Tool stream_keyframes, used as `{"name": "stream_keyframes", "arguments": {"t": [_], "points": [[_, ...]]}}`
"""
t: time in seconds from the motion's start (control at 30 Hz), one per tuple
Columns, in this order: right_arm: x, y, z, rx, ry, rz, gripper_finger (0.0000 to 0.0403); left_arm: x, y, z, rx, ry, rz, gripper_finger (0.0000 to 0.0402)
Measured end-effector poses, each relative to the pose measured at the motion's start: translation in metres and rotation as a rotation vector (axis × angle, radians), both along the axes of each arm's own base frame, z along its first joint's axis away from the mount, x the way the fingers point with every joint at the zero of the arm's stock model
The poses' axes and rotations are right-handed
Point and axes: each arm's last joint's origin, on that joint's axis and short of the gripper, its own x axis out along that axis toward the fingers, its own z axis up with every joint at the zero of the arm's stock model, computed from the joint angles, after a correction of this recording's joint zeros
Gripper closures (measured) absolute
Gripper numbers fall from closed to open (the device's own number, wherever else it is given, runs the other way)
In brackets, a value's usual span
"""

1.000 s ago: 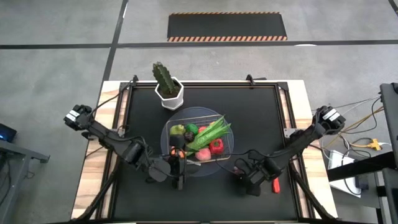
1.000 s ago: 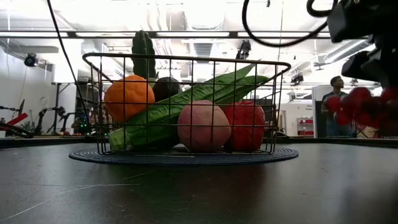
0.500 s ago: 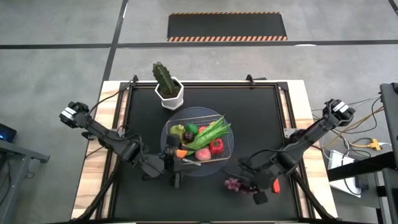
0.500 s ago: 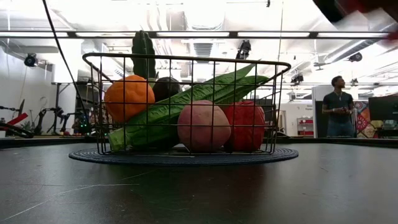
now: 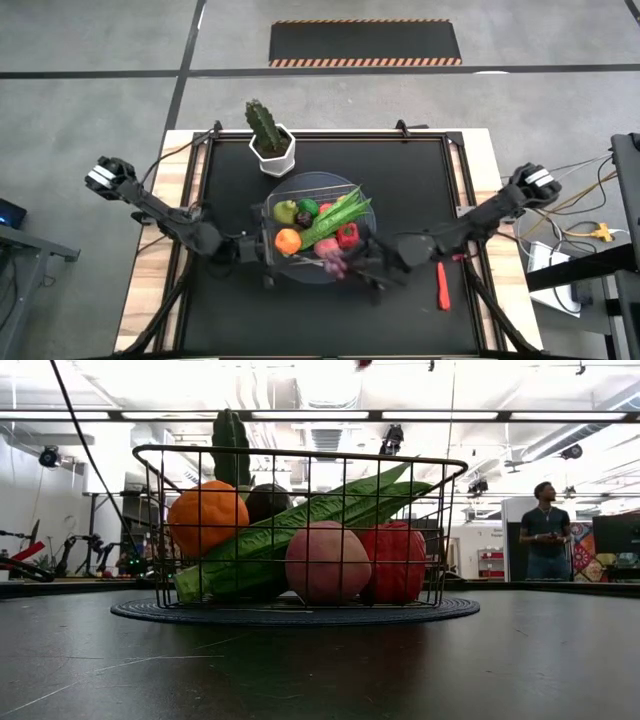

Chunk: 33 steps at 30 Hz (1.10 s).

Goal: Build produce basket
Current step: Put the grapes into the wire basket

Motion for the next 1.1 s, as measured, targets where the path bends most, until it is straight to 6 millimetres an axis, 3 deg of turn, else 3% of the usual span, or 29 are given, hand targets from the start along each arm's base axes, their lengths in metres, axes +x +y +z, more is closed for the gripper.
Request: {"name": "stream_keyframes", "arguments": {"t": [0.17, 0.33, 0.57, 0.73, 1.1], "points": [[0.021, -0.032, -0.018, 0.093, 0.055, -0.182, 0.0335, -0.010, 0.006, -0.005, -0.018, -0.042, 0.001, 0.0091], [0.022, -0.048, -0.035, 0.103, 0.220, -0.254, 0.0335, -0.015, 0.009, -0.005, -0.024, -0.044, 0.000, 0.0091], [0.012, -0.051, -0.038, 0.038, 0.355, -0.217, 0.0302, -0.015, 0.009, -0.005, -0.016, -0.040, 0.002, 0.0091], [0.012, -0.053, -0.034, 0.029, 0.340, -0.262, 0.0280, -0.015, 0.009, -0.006, -0.014, -0.036, 0.003, 0.0091], [0.012, -0.057, -0.033, -0.025, 0.315, -0.377, 0.0302, -0.015, 0.010, -0.005, -0.018, -0.034, 0.022, 0.0091]]}}
